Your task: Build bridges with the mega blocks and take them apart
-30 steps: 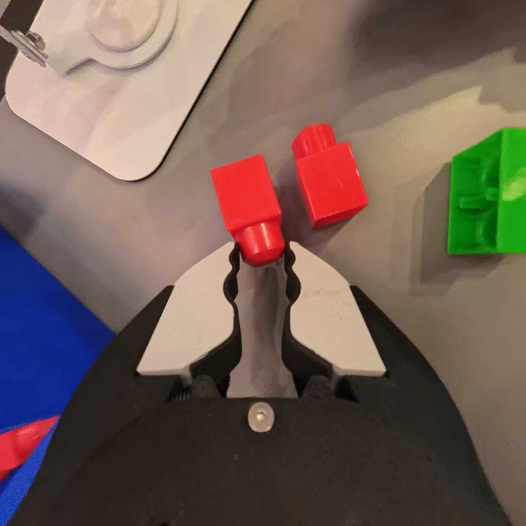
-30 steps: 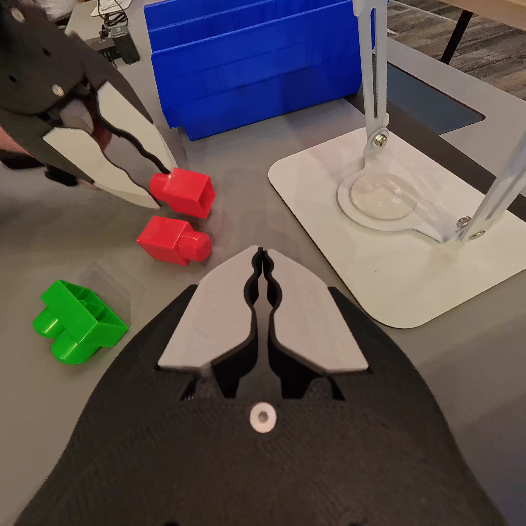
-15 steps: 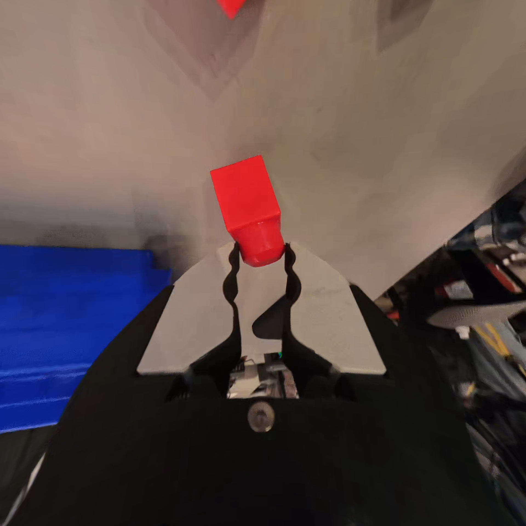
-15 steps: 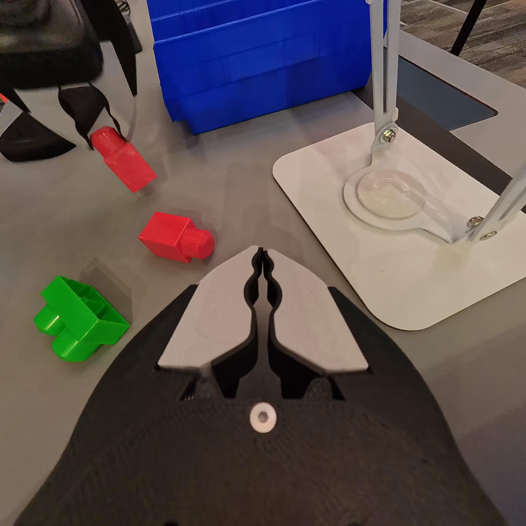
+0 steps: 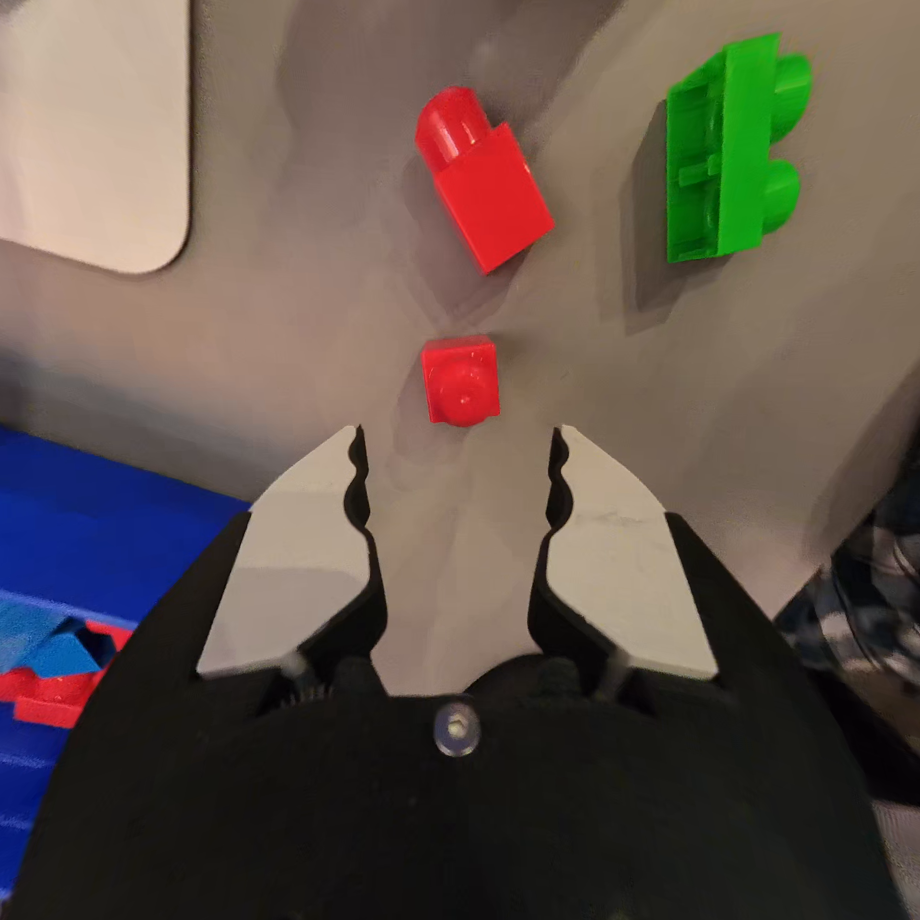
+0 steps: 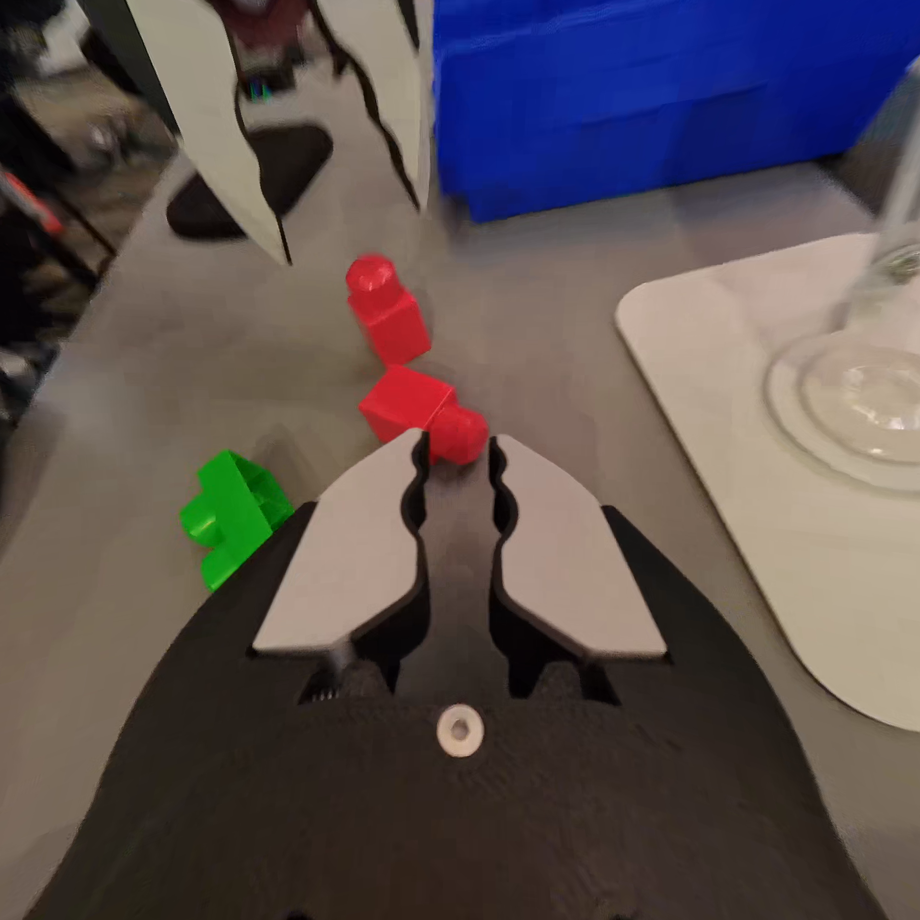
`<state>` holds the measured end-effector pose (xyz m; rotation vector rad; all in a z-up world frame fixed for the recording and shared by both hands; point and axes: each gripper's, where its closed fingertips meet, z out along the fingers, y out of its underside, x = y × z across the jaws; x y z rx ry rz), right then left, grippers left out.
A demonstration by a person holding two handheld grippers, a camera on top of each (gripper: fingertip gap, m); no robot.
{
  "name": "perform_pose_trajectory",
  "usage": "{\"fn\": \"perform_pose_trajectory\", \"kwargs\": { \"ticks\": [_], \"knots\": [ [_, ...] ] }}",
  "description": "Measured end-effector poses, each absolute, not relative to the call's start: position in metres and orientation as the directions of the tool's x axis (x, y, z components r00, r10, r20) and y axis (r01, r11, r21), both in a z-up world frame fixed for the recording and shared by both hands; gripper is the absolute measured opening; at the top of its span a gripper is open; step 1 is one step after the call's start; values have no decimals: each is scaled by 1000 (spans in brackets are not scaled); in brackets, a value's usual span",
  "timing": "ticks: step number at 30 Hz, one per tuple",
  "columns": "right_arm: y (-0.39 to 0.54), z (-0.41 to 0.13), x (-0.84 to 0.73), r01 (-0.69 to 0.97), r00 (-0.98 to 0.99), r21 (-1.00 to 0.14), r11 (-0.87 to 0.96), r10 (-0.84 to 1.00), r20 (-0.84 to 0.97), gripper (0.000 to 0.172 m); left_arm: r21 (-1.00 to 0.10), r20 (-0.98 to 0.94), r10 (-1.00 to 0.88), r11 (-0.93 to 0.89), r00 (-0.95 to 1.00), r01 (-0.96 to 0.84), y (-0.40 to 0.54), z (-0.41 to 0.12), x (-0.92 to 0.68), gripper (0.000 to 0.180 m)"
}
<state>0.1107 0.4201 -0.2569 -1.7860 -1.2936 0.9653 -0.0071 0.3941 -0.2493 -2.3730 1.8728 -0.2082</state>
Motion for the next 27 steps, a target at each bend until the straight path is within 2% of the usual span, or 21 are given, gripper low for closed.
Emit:
{"fn": "perform_pose_trajectory", "kwargs": {
  "ticks": [1,4,6,8,10,14,15,17,19,22,24,26,27],
  "knots": [
    [417,-267,107,485,211,-845,-223,968,-135,30,-213,24,-968,-250,251,-944,392,-250,-8,67],
    [417,-286,99,581,213,-791,-189,974,-76,51,-354,-1,-960,-263,281,-898,382,-250,1,65],
    [420,-288,98,573,224,-789,-222,968,-110,52,-463,-3,-953,-266,302,-845,379,-241,24,61],
    [427,-284,103,544,248,-806,-234,962,-111,49,-502,36,-947,-294,320,-813,372,-240,51,59],
    [432,-280,112,521,281,-818,-244,954,-106,44,-473,-23,-942,-284,334,-834,377,-254,71,58],
    [433,-270,124,466,305,-845,-262,944,-124,39,-333,-136,-936,-266,325,-904,391,-287,84,52],
    [433,-268,124,459,307,-850,-259,944,-122,38,-321,-193,-922,-265,337,-909,400,-288,83,55],
    [433,-268,123,460,298,-851,-254,947,-122,38,-286,-157,-928,-284,337,-915,397,-292,85,37],
    [432,-271,121,477,291,-843,-247,950,-113,39,-245,-188,-925,-281,329,-928,400,-298,81,37],
    [426,-269,118,474,260,-849,-233,958,-117,39,-257,-196,-921,-283,336,-924,399,-300,81,41],
    [427,-270,119,476,264,-847,-235,957,-118,38,-201,-220,-918,-289,330,-936,402,-305,72,53],
    [426,-269,119,470,258,-849,-240,958,-128,38,-201,-190,-932,-272,310,-941,400,-308,75,38],
    [425,-268,119,467,252,-852,-238,959,-130,38,-199,-213,-930,-258,299,-945,403,-308,74,37]
  ]
}}
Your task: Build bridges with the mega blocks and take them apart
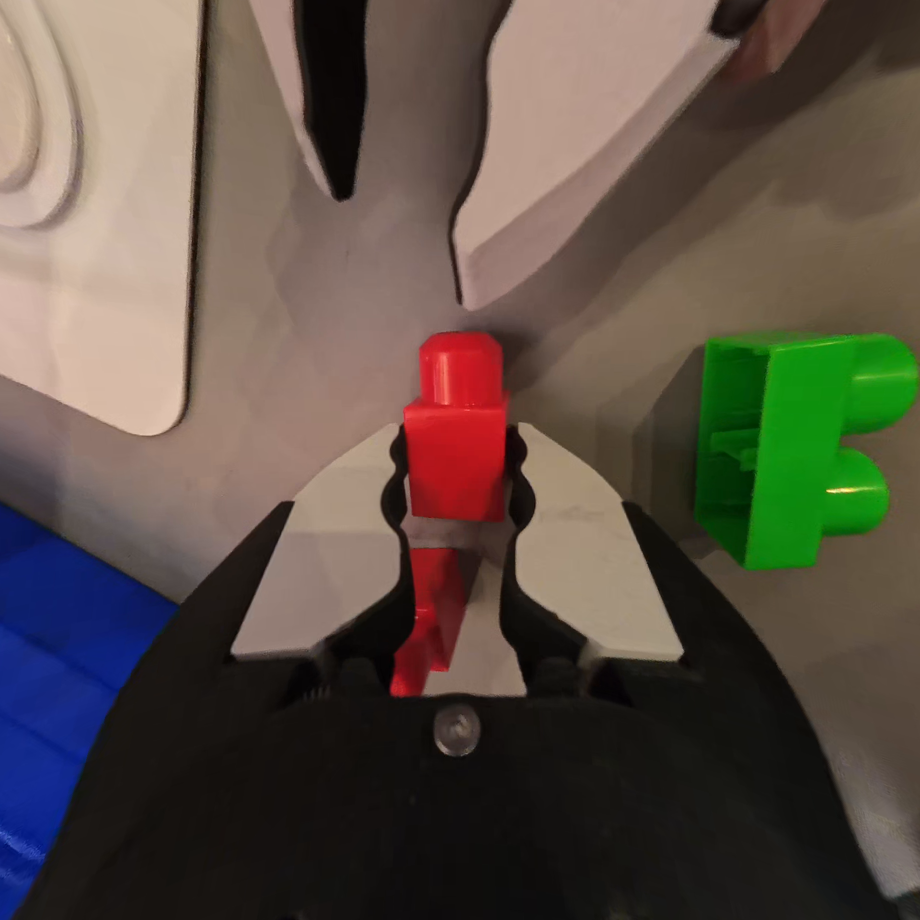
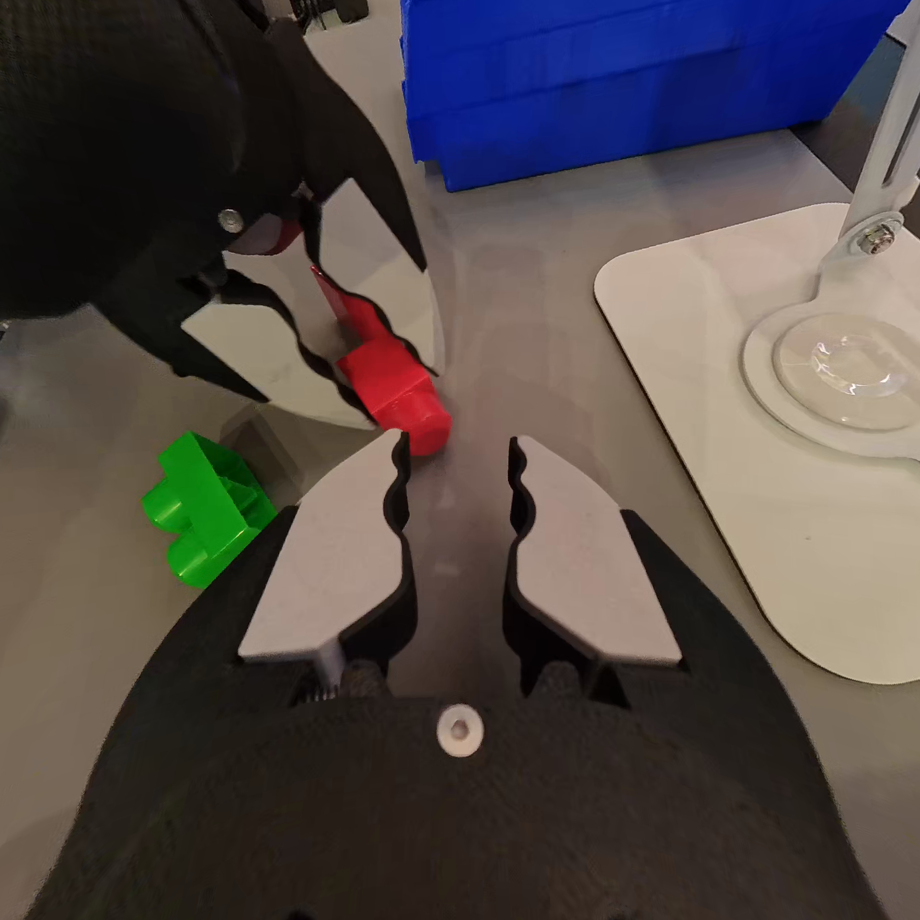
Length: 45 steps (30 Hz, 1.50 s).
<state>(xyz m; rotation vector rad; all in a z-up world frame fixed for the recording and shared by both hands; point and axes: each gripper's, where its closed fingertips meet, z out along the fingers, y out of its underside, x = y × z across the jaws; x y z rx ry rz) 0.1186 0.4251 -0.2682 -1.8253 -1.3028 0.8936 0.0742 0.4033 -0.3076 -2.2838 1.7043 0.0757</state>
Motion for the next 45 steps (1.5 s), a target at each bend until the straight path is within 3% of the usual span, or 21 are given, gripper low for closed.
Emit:
{"fn": "perform_pose_trajectory", "kwargs": {
  "ticks": [3,8,14,16,18,27,32,34,39,45],
  "knots": [
    [413,-262,115,455,170,-870,-191,977,-125,39,-231,-222,-934,-230,281,-945,404,-303,77,37],
    [395,-252,109,422,61,-895,-144,990,-130,35,-500,-72,-955,-216,289,-839,394,-263,99,36],
    [381,-227,100,382,2,-918,-105,994,-113,26,-594,39,-956,-256,290,-763,380,-248,92,37],
    [377,-227,95,464,-8,-885,-35,999,-44,26,-587,-32,-946,-244,323,-772,382,-242,75,60],
    [370,-230,86,541,-48,-841,13,999,-15,26,-596,-82,-930,-242,357,-766,380,-235,54,69],
    [360,-269,49,816,-157,-545,192,981,111,26,-551,-26,-854,-422,520,-720,365,-272,-17,87],
    [363,-265,28,814,-178,-528,240,970,166,35,-561,-21,-837,-443,547,-699,370,-288,-18,102],
    [364,-260,32,801,-155,-561,210,977,144,30,-558,-37,-830,-445,557,-700,374,-294,-19,109],
    [364,-272,51,810,-119,-576,110,993,22,6,-541,-25,-844,-439,536,-717,375,-307,-16,105],
    [369,-293,37,831,-93,-549,90,995,22,0,-547,-7,-868,-413,497,-728,379,-309,-5,95]
  ]
}}
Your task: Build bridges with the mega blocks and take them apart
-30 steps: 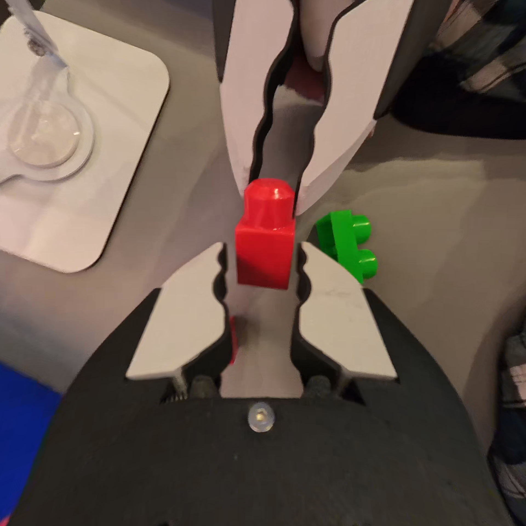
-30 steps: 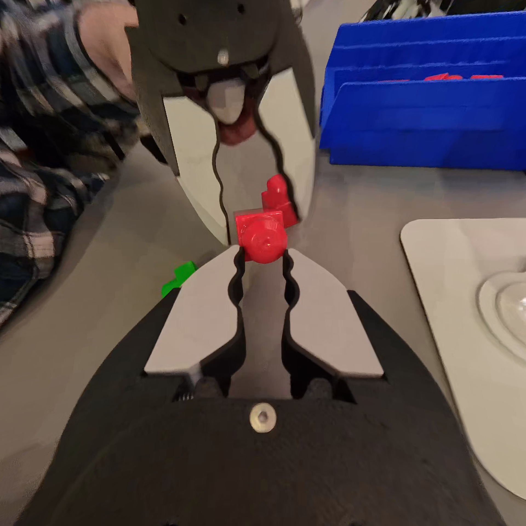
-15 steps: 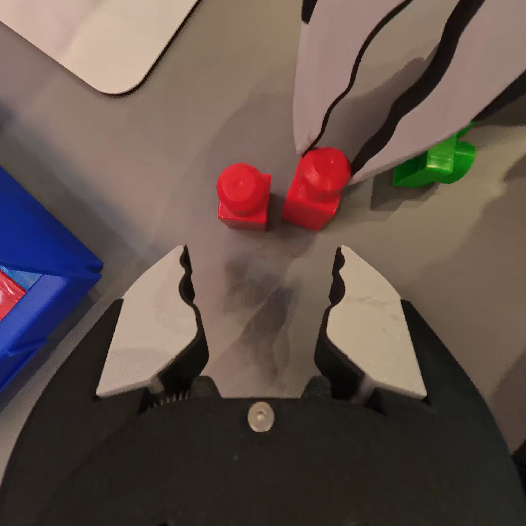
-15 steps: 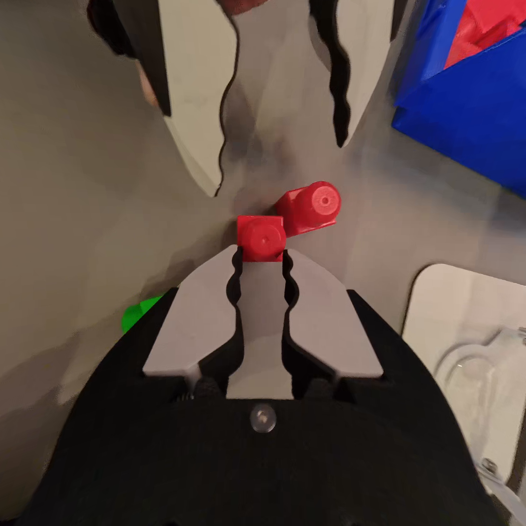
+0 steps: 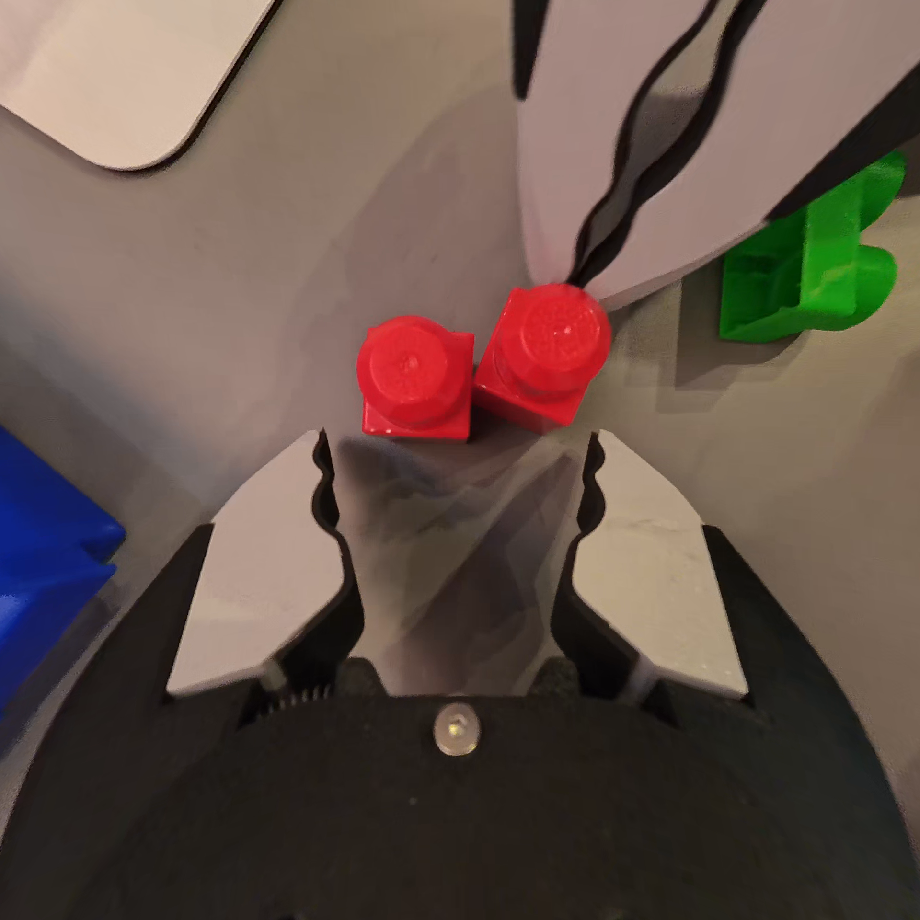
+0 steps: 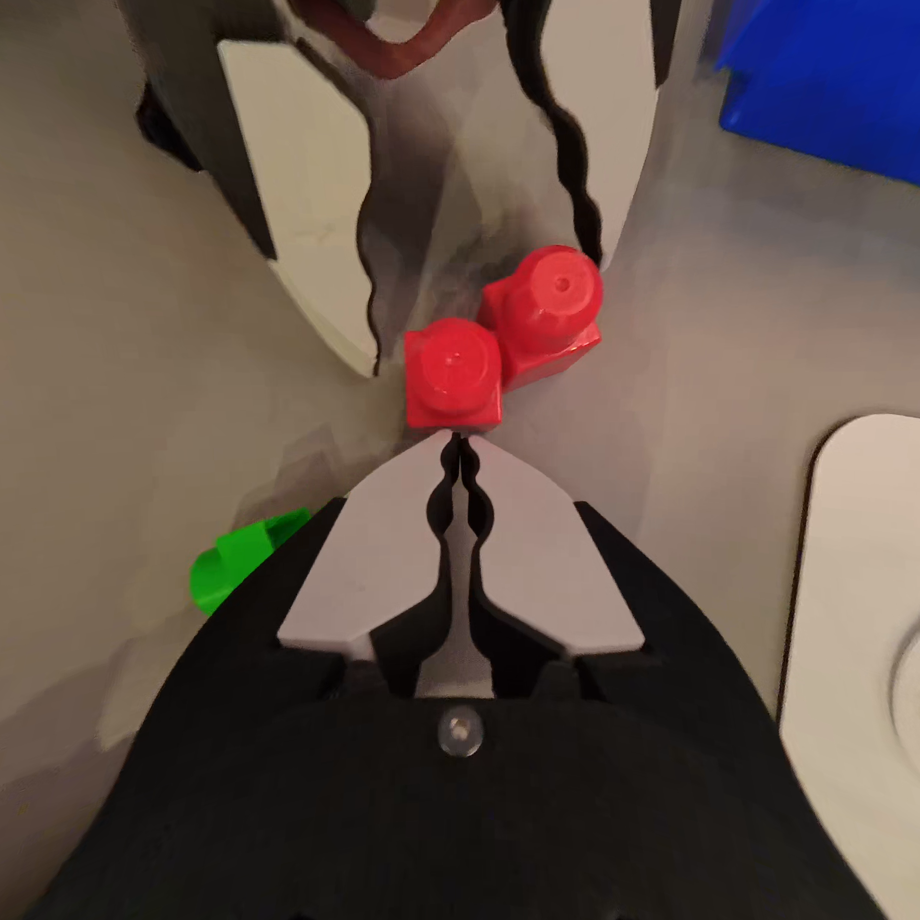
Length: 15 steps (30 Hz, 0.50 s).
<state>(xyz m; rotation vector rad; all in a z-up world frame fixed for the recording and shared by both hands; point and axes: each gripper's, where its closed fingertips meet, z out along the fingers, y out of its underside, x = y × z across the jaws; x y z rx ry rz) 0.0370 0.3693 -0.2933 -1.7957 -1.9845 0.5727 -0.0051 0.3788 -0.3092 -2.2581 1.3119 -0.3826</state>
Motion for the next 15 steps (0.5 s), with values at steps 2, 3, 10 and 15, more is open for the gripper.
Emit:
{"fn": "perform_pose_trajectory", "kwargs": {
  "ticks": [2,3,10,15],
  "knots": [
    [370,-296,32,828,-93,-553,90,995,21,0,-553,-8,-877,-396,480,-733,379,-309,-1,94],
    [371,-298,31,830,-86,-552,85,996,24,0,-552,-11,-879,-392,476,-736,379,-310,0,94],
    [372,-297,28,815,-69,-577,59,998,5,0,-556,-9,-890,-374,455,-743,378,-315,4,85],
    [378,-295,27,802,-33,-596,27,999,1,0,-586,8,-885,-381,465,-716,382,-314,5,78]
  ]
}}
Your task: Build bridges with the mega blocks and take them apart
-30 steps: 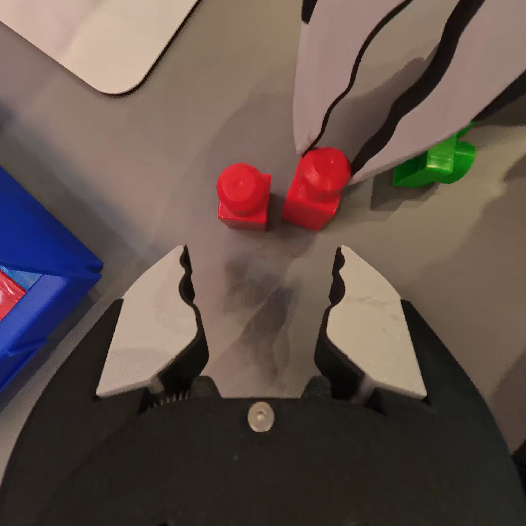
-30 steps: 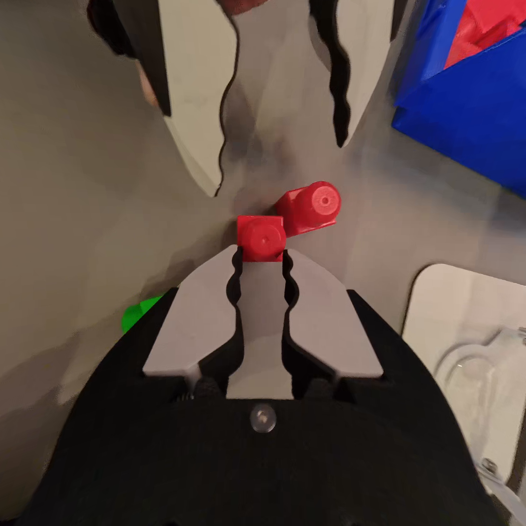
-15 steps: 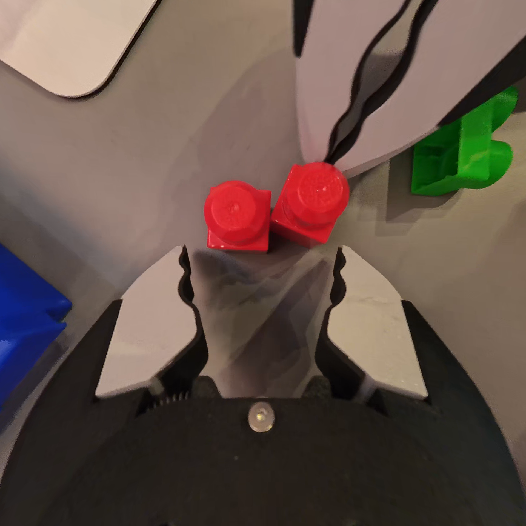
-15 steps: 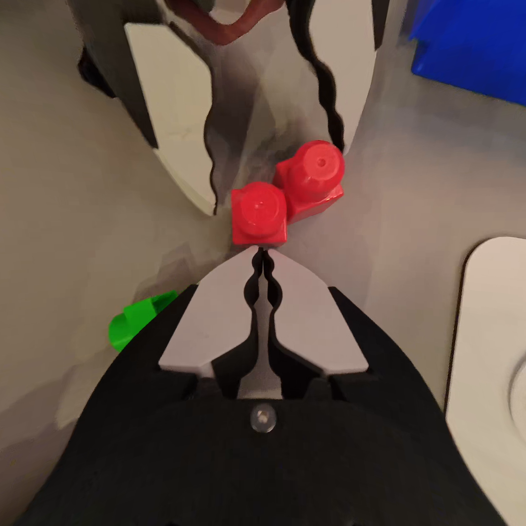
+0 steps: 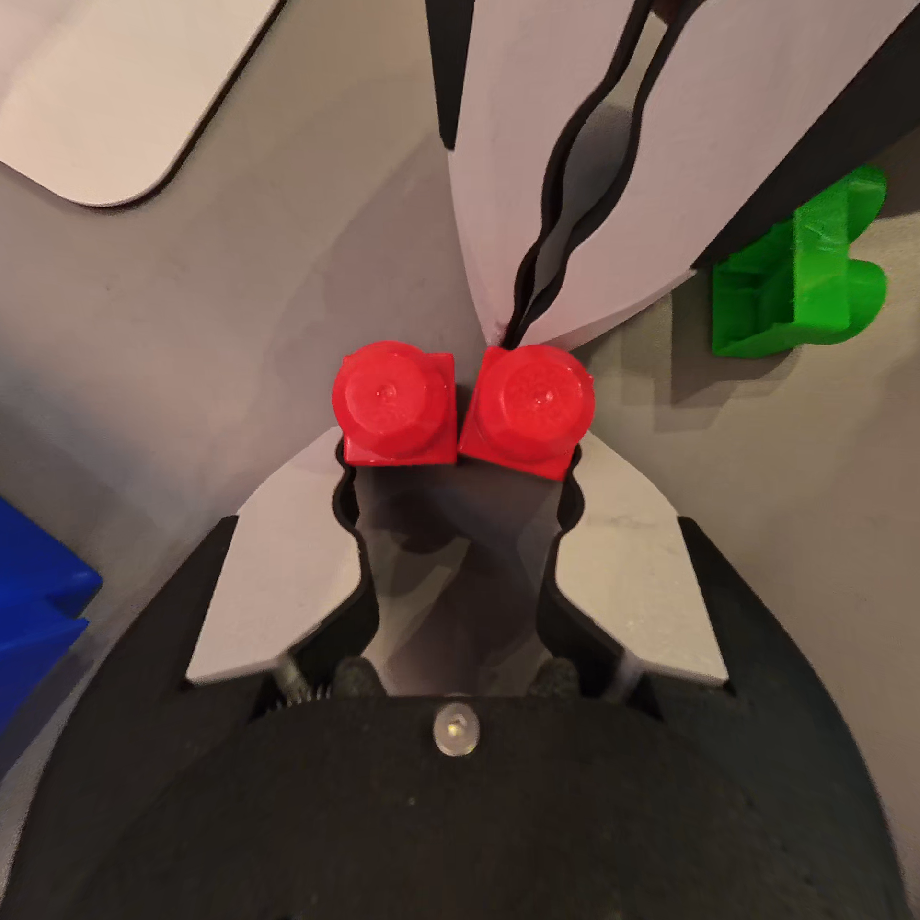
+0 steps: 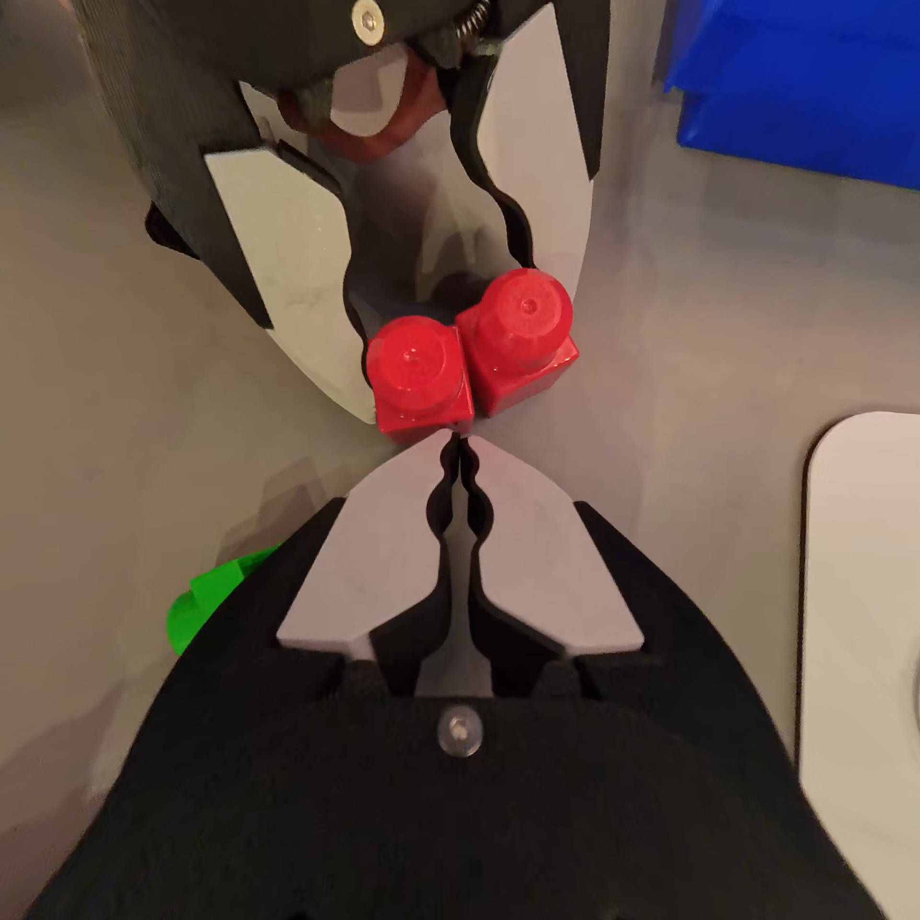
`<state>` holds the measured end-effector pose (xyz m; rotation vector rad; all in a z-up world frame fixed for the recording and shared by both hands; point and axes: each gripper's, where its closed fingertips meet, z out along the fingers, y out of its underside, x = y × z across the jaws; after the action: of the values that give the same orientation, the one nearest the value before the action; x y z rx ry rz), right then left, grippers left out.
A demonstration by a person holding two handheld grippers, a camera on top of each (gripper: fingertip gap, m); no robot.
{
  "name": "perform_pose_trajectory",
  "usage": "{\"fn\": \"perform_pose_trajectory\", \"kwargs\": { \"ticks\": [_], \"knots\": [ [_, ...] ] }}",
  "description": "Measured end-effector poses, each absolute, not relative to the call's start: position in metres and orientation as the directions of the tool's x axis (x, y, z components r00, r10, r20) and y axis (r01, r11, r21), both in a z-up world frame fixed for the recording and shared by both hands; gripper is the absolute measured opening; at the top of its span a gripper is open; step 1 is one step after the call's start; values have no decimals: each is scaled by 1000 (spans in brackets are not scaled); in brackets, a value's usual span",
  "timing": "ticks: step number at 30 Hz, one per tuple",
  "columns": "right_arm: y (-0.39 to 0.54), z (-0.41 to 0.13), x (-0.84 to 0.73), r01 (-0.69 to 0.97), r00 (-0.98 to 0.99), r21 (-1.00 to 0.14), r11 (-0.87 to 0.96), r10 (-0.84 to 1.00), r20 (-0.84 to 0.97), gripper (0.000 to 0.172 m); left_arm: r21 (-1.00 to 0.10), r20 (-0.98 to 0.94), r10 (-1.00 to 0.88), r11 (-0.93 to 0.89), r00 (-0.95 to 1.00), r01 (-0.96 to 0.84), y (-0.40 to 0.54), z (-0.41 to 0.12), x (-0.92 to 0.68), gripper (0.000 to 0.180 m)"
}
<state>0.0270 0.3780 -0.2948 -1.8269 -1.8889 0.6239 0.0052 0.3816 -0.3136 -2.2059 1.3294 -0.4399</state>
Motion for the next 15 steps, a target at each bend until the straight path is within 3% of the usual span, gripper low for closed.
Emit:
{"fn": "perform_pose_trajectory", "kwargs": {
  "ticks": [8,11,15],
  "knots": [
    [382,-298,27,800,-9,-599,15,1000,12,0,-600,11,-905,-346,426,-721,381,-312,9,79],
    [381,-298,24,798,-15,-602,23,1000,18,0,-592,7,-912,-334,409,-734,380,-316,10,98],
    [380,-300,23,801,-21,-598,30,1000,22,0,-611,3,-919,-313,393,-727,379,-315,13,93]
  ]
}}
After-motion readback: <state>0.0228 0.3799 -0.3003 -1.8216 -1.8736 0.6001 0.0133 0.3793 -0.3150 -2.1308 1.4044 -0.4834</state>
